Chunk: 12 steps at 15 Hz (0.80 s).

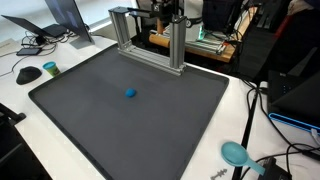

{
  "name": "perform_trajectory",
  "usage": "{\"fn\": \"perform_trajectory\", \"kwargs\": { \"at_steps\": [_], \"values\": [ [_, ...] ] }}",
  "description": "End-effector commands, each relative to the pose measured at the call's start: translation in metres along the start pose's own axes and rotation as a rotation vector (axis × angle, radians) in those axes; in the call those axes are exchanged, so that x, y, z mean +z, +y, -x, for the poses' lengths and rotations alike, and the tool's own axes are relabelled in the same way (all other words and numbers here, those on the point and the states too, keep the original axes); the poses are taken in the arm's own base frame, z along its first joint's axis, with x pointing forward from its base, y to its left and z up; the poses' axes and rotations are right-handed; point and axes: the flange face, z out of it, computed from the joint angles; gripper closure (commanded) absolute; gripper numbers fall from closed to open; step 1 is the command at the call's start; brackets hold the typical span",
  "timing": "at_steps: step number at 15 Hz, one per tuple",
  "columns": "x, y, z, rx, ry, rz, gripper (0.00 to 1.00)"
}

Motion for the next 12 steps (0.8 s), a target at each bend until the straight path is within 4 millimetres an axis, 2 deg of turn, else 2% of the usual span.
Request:
{"fn": "perform_trajectory", "kwargs": {
  "at_steps": [1,6,12],
  "values": [
    [-0.017,-0.002,-0.005,0.031,0.016,0.008,0.78],
    [-0.047,-0.003,-0.03,0.065,0.078,0.005,0.78],
    [-0.078,-0.007,-0.083,0.067,0.131,0.023,0.78]
  ]
}}
